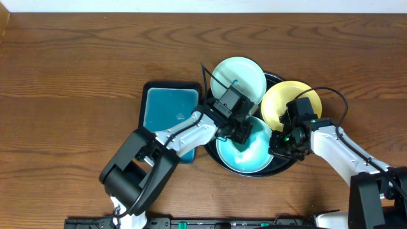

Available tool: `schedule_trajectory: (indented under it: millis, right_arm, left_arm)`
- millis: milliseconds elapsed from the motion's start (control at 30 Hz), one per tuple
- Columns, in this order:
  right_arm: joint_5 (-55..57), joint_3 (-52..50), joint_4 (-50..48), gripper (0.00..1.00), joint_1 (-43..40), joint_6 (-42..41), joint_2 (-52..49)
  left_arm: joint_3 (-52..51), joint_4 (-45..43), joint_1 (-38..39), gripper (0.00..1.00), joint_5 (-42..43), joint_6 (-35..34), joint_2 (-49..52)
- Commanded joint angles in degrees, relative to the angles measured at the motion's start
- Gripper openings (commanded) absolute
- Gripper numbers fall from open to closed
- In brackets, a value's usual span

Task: Clean dirty plates on tray and stack at the side
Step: 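Scrub the plate surface again with the sponge, then move the sponge in left gripper back over the blue water tray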

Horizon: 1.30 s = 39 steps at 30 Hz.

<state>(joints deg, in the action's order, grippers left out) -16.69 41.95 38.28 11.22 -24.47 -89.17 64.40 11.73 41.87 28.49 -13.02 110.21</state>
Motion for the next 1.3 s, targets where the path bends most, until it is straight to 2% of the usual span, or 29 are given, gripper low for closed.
schedule_trajectory:
  millis: [0,233,467,667,900,1033,1267]
  right_arm:
    - [1.7,-0.7,0.8,0.01,0.6,1.2,0.0]
    - [1.7,-0.7,0.8,0.01,0.6,1.2,0.0]
    - [2.4,-0.7,0.9,0.01,0.6,1.2,0.0]
    - [2.9,-0.7,0.7,0.04,0.6,1.2,0.0]
    - [2.9,-1.8,-0.6,0.09,0.6,1.1,0.0]
    - [2.6,-3.3,-2.3,0.08,0.6,0.7,0.0]
    - [-1.8,-5.1,-5.6,0.01,0.9,0.3,0.0]
  left_arm:
    - [-0.2,-0.6,2.7,0.07,9.1,1.0,1.1]
    - [-0.2,3.5,4.3,0.07,9.0,1.0,1.0]
    - [-0.2,6.4,1.4,0.07,-3.0,1.0,-6.6]
    - [-0.2,8.3,-1.4,0.07,-9.1,0.9,-13.7]
    - [-0.2,16.7,-4.1,0.07,-13.0,0.9,-15.1]
    - [-0.2,20.2,-4.5,0.08,-14.0,0.9,-15.0]
    - [-0.2,25.1,-4.5,0.07,-23.2,-0.1,-15.0]
